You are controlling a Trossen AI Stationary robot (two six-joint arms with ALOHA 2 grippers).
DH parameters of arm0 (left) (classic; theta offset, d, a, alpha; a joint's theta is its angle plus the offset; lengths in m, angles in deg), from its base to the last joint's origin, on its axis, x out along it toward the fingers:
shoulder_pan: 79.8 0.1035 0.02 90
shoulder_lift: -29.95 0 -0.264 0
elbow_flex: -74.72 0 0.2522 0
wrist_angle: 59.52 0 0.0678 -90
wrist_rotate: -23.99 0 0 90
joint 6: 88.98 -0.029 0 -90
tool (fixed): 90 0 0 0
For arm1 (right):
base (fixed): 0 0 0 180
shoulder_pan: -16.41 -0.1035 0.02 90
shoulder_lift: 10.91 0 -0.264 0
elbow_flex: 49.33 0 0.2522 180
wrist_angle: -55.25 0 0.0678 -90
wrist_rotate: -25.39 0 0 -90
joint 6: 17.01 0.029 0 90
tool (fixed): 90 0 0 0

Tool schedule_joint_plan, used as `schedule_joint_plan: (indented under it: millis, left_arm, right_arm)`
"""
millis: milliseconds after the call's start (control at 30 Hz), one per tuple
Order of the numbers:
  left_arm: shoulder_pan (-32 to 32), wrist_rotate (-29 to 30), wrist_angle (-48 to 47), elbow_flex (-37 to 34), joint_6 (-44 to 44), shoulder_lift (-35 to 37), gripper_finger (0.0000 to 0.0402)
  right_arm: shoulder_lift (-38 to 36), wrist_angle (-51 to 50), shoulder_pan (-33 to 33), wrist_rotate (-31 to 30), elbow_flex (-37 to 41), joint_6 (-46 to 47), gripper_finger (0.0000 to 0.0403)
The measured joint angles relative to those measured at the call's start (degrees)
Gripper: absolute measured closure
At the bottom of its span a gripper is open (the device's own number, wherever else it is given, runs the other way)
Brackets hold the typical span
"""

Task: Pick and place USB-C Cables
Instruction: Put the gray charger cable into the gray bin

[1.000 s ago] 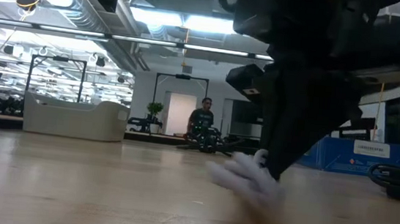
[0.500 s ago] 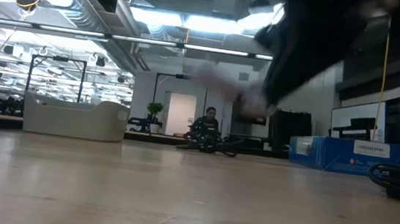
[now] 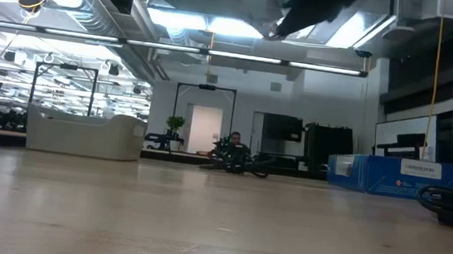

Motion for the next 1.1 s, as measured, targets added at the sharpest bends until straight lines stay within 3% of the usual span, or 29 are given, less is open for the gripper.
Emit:
schedule_joint_plan:
  millis: [133, 267, 433, 667, 867, 1100]
  left_arm:
    - [0.0, 0.0, 0.0, 0.0, 0.0, 0.0, 0.0376]
    - [0.0, 0.0, -0.1, 0.0, 0.0, 0.0, 0.0376]
    - [0.0, 0.0, -0.2, 0.0, 0.0, 0.0, 0.0376]
    - [0.0, 0.0, -0.2, 0.0, 0.0, 0.0, 0.0376]
    - [0.0, 0.0, -0.2, 0.0, 0.0, 0.0, 0.0376]
    - [0.0, 0.0, -0.2, 0.0, 0.0, 0.0, 0.0376]
  right_arm:
    - [0.4, 3.8, 7.8, 2.5, 0.0, -2.8, 0.0397]
    - [2.0, 9.9, 15.2, 4.0, 0.0, -11.6, 0.0397]
    - [4.1, 23.9, 23.7, 13.9, 0.0, -12.6, 0.0397]
    - [10.7, 32.0, 29.0, 24.9, -1.4, -10.7, 0.0397]
    - [21.2, 30.4, 29.2, 25.8, -15.1, -12.1, 0.0397]
    - [34.5, 18.6, 29.2, 28.4, -36.0, -14.9, 0.0397]
